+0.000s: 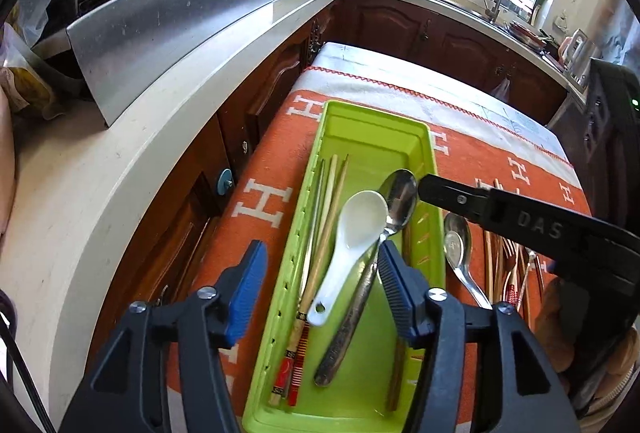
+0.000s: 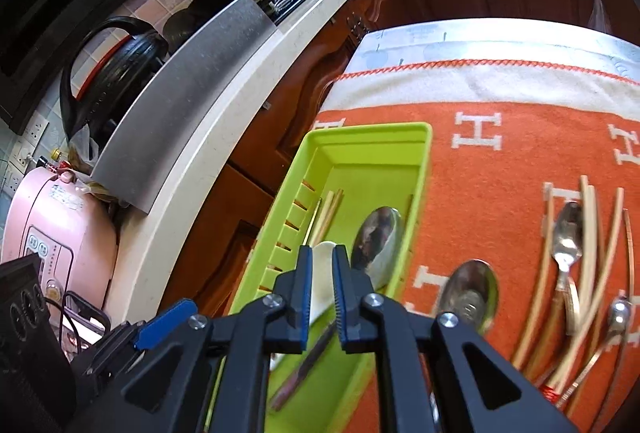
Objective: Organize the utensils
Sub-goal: 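Withdraw both tools from the tray toward the remaining utensils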
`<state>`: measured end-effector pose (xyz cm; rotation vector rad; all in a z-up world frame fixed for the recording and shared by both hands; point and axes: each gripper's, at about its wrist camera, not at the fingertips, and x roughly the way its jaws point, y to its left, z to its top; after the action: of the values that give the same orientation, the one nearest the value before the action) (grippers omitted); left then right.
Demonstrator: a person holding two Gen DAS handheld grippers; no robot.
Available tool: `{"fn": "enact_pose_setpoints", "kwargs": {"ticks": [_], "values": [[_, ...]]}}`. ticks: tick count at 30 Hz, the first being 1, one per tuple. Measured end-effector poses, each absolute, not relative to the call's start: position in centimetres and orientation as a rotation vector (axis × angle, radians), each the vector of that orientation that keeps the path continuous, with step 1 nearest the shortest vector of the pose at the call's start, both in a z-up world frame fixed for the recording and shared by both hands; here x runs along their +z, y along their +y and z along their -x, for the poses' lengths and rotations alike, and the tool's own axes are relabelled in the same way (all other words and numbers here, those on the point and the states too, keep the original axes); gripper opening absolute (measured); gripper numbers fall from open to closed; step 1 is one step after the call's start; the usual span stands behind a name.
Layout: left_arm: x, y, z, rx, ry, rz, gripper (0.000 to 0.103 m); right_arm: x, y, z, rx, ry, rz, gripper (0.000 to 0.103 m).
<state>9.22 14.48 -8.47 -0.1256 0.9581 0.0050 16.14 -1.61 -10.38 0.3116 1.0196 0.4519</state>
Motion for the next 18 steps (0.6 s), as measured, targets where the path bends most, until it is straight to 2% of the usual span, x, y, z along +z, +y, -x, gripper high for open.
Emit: {"fn": "enact_pose_setpoints", "kwargs": {"ticks": [7,11,18], "values": [[-7.6,12.3,-8.3,-0.01,0.95,0.091,0.061,-9.2,-4.6,-13.4,0.405,0.992,-0.262,0.01],[-7.3,10.2,-7.4,-0.03,0.941,0.063,0.066,-9.1,-6.9,-11.6,0.367,0.985,-0.249,0.01],[-7.0,5.9,-6.1,-0.068,0.917,-0.009,0.068,-9.3,-11.0,-9.3,0.306,0.985,-0.274,0.01]]}}
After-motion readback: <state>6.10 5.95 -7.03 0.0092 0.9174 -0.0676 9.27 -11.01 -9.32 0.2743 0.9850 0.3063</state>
